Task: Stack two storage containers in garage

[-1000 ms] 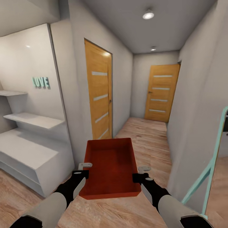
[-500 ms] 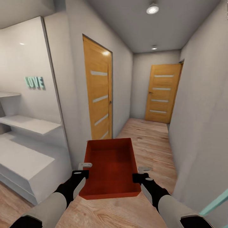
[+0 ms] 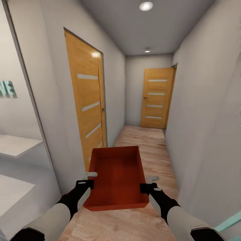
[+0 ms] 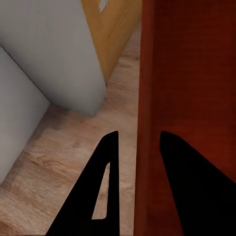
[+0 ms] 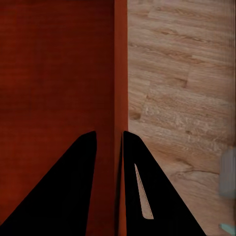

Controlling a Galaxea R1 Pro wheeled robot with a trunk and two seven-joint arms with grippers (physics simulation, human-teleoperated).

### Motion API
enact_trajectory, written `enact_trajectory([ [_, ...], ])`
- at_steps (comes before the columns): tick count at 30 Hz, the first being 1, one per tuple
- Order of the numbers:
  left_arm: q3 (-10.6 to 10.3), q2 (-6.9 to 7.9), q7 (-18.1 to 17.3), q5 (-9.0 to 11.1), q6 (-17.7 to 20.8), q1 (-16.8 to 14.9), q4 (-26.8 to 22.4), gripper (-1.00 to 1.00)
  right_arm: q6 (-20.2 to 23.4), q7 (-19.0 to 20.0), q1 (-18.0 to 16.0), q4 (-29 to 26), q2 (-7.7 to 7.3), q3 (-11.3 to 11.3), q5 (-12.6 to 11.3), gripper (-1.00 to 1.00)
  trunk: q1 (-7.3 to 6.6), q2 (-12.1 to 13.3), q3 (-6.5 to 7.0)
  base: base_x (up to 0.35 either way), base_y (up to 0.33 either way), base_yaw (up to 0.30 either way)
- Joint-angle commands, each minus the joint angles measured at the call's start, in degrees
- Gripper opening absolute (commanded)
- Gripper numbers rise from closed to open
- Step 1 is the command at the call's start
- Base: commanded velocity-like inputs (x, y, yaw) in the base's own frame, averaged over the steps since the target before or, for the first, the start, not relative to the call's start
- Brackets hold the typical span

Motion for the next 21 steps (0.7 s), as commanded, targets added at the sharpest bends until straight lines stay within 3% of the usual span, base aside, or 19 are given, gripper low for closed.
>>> enact_trajectory([
  [1, -1.2, 0.11, 0.8, 0.5, -4.5, 0.0, -0.3, -1.00, 0.4, -0.7, 0.0, 0.1, -0.03, 1.1, -1.1, -1.00, 0.05, 0.0, -0.01, 0.319, 0.095, -0.264],
  [21, -1.2, 0.11, 0.8, 0.5, -4.5, 0.0, -0.3, -1.00, 0.4, -0.6, 0.0, 0.1, -0.03, 1.1, -1.0, -1.00, 0.05, 0.0, 0.91, 0.319, 0.095, -0.212],
])
